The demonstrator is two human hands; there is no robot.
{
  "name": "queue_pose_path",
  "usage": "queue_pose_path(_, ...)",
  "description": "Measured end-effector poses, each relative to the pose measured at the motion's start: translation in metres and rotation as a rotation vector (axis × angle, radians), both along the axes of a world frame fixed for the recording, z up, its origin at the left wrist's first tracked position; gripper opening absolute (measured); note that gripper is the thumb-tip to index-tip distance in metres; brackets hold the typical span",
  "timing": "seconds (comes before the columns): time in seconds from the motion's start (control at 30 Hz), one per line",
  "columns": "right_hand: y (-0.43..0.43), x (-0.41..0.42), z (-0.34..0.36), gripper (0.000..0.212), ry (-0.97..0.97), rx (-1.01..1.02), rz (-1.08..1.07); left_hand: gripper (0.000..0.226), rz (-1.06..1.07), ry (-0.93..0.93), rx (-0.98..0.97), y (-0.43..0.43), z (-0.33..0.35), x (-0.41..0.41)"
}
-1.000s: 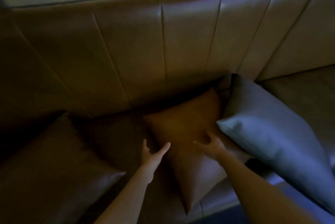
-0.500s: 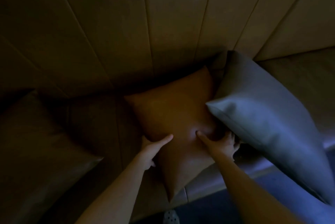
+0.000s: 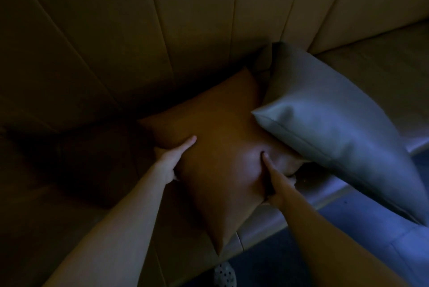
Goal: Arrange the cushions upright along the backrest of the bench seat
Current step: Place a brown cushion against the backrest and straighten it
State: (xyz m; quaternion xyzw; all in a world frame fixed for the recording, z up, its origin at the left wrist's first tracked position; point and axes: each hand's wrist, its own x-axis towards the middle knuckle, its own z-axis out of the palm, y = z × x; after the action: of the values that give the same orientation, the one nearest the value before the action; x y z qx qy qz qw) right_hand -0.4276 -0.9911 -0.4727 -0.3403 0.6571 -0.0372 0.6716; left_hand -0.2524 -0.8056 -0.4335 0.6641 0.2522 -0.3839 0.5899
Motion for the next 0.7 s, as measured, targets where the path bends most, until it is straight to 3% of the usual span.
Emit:
queue_pose_path(0.13,0.014,0.006,0.035,0.151,-0.003,-0.04,-0.106,0.124,0.069,-0.026,-0.019,-0.001,0.005,-0.001)
queue_pose_path(0.3,0.027,0.012,0.042,0.136,0.037,-0.03,-0.181,0.133,0.122,-0.069,-0.031,0.006,0.02,-0.003)
queue_pose_path(0.7,0.177,0.064,0.042,0.122,-0.071,0.065,-0.16,0.133,0.171,-0.22,0.112,0.153,0.036,0.054)
